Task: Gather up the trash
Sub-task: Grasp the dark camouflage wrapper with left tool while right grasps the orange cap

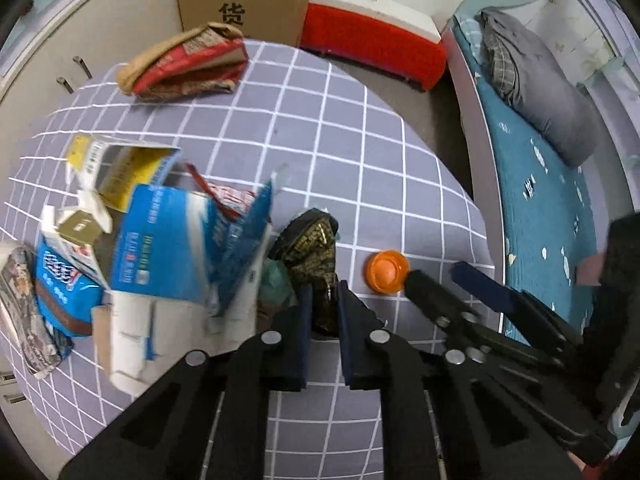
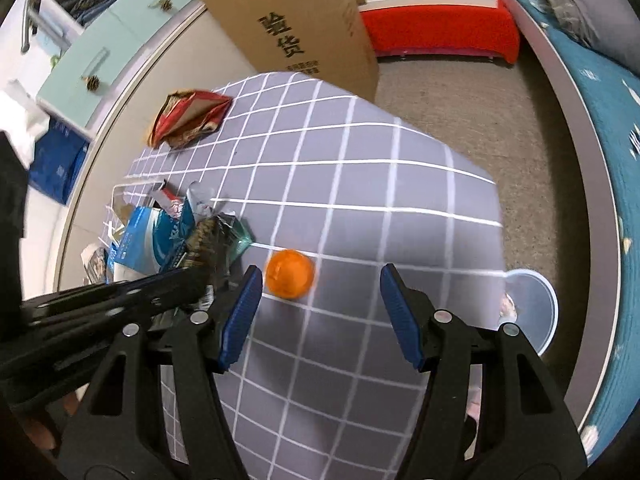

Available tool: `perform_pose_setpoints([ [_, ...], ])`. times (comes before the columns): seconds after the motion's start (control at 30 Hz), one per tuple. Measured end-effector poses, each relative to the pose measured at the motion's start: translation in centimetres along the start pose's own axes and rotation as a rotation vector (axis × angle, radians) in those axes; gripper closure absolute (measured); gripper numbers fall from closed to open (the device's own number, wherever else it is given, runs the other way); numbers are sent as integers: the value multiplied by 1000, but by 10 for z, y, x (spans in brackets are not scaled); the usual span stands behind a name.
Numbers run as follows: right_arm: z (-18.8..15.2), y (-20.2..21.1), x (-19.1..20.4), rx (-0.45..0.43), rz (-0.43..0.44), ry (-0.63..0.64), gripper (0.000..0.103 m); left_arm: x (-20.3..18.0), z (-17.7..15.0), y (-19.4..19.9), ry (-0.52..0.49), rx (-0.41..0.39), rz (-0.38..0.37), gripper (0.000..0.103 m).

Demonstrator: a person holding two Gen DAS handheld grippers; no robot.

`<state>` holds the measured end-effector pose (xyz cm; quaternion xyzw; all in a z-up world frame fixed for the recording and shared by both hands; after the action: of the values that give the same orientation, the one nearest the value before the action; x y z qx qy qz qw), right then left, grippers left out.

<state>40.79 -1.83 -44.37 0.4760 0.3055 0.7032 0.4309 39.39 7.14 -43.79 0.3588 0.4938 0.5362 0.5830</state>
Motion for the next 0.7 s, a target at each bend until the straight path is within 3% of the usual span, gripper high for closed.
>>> perform_pose_setpoints([
  [0.27,0,-19,20,23,-28,121,44,15,-6,13,26,-32,-10,93],
  [0.47,-1,-19,13,5,-106,210,73,20,-14,23,31,-54,-9,93],
  [0.7,0,-7,0,3,9,128,74,-5,-10,20,10,-58,4,94],
])
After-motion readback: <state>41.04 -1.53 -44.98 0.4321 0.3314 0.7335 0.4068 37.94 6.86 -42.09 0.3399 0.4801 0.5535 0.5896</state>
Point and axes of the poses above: each gripper's, at about its wrist camera, not at the fingertips, and y roughly against the way its jaws point, x to its left, z to its top, the point moved 10 cm from there along -y, roughly the way its jaws point, and after that the axes turned 2 degrees about -y, right-handed, at the moved point
